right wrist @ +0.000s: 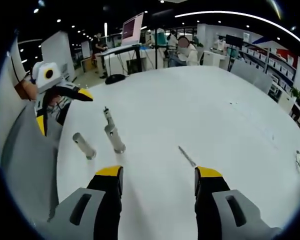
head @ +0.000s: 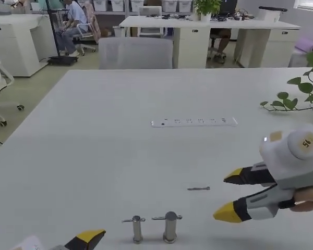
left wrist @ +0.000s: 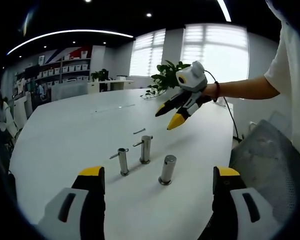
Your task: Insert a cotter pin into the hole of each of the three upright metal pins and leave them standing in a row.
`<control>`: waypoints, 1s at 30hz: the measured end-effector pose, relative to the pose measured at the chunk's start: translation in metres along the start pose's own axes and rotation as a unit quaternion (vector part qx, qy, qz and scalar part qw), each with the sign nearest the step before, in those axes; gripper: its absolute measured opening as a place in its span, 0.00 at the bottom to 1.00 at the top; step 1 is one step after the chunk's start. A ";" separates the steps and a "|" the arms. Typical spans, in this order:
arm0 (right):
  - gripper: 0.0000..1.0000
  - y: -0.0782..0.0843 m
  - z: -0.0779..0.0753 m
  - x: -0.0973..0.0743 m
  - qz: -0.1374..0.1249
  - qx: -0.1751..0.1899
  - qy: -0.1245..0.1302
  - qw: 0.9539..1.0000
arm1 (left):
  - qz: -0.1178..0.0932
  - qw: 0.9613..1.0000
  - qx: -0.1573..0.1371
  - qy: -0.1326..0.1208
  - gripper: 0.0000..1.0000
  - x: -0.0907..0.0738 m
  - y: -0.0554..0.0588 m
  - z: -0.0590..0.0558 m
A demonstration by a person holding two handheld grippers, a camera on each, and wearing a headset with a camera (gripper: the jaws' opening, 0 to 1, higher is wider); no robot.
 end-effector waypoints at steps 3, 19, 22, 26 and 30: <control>0.58 0.000 -0.005 0.006 0.005 -0.007 -0.004 1.000 | 0.000 1.000 -0.001 0.002 0.92 0.001 0.001 0.000; 0.51 -0.005 -0.024 0.029 0.036 -0.045 -0.025 0.998 | 0.009 1.000 0.009 0.006 0.99 0.003 0.001 0.001; 0.48 -0.006 -0.030 0.034 0.041 -0.051 -0.028 0.997 | 0.010 1.000 0.008 0.005 0.99 0.003 0.002 0.002; 0.43 -0.007 -0.035 0.039 0.052 -0.058 -0.036 0.996 | 0.009 1.000 0.003 0.003 0.99 0.003 0.003 0.003; 0.39 -0.006 -0.040 0.044 0.064 -0.068 -0.042 0.995 | 0.008 1.000 0.000 0.003 0.99 0.003 0.003 0.004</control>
Point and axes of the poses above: the centre of the closed fingertips' face, and the gripper's own axes: x roughly forward along the fingers, z roughly to its left, y roughly out of its underside, the point moved 7 cm from there along -x, roughly backward along the fingers, and after that the axes turned 2 degrees about -x, right-handed, at the moved point
